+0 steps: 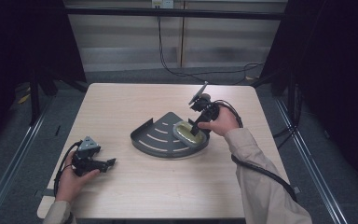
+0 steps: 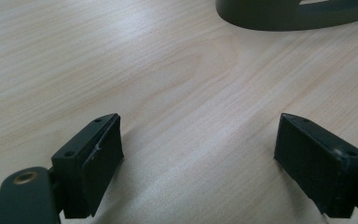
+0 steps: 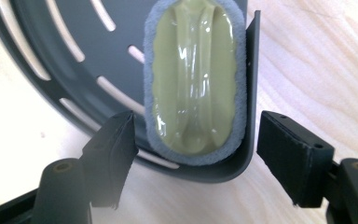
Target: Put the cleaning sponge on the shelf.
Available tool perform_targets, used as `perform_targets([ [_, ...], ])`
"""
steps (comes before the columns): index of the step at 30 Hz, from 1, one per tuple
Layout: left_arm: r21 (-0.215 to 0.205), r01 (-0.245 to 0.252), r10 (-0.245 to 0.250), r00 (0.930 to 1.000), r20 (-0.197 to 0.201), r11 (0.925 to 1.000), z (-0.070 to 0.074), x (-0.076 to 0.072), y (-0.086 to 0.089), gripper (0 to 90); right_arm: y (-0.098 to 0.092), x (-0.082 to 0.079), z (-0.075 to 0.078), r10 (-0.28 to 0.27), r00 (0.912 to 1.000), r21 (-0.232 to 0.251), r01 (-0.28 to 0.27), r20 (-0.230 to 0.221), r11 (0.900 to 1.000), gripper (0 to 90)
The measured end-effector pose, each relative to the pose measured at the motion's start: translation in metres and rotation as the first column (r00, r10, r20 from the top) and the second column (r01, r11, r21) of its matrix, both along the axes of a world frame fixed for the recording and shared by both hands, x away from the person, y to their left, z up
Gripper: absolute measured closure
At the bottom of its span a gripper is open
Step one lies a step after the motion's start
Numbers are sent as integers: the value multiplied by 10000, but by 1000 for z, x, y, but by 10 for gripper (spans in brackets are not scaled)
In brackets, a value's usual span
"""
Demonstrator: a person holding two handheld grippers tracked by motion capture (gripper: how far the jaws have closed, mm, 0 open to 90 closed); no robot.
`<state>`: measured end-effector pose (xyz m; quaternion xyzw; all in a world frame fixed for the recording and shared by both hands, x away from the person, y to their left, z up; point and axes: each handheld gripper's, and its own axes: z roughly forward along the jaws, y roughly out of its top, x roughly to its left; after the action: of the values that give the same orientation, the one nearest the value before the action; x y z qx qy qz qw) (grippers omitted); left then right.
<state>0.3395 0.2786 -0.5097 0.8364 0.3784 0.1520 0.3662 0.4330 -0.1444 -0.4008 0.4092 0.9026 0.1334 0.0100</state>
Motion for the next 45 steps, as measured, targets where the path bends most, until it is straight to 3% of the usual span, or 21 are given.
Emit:
perform_targets([
  [13, -3, -4, 4, 10000, 4, 10000, 0, 0, 0, 146, -13, -11, 9, -56, 9999, -29, 56, 120, 10000, 193],
  [23, 14, 9, -9, 10000, 17, 10000, 0, 0, 0, 147, -29, -18, 12, -156, 9999, 330, 155, 28, 9993, 155],
  [27, 3, -4, 4, 10000, 13, 10000, 0, 0, 0, 147, -33, -22, 13, 62, 9999, 512, -56, -122, 9987, 155],
  [45, 70, 49, -49, 10000, 3, 10000, 0, 0, 0, 146, -44, -41, 10, 594, 9982, 240, -594, 5, 9979, 155],
])
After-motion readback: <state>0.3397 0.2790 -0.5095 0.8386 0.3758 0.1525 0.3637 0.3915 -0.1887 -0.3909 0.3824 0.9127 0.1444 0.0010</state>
